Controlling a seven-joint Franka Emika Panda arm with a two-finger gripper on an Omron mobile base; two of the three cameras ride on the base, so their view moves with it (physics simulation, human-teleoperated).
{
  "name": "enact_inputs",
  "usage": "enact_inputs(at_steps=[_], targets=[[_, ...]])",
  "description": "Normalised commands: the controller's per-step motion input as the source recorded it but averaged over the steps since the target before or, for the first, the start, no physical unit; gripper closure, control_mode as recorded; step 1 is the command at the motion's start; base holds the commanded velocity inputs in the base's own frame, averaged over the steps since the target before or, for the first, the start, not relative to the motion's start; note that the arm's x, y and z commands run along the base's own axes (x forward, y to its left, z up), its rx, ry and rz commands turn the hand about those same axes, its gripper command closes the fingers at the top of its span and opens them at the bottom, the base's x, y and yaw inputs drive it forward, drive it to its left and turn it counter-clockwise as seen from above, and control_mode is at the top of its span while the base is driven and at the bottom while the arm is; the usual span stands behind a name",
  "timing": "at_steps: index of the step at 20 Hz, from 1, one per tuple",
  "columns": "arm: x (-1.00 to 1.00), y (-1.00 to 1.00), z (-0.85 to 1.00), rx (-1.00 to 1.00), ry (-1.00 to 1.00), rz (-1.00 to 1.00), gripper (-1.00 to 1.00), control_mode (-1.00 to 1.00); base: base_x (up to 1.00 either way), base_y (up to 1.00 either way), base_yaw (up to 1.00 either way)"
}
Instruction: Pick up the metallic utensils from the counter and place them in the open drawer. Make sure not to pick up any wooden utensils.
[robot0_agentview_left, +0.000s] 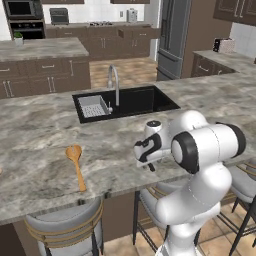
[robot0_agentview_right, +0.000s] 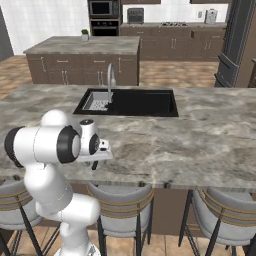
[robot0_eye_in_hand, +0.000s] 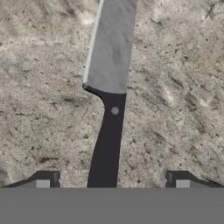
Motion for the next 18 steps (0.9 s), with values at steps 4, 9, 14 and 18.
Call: enact_inputs(at_steps=[4,9,14,18], targets=[[0.28,0.05,0.0,0.0,0.0,-0.09,-1.0,-1.0,0.0,0.0,0.0],[0.14,0.11,0.0,0.0,0.0,-0.09,-1.0,-1.0,0.0,0.0,0.0],[-0.06,0.18,-0.4,0.0,0.03,-0.04,-1.0,-1.0,0.0,0.0,0.0],[-0.53,0.0,-0.42,0.0,0.0,-0.02,-1.0,-1.0,0.0,0.0,0.0]])
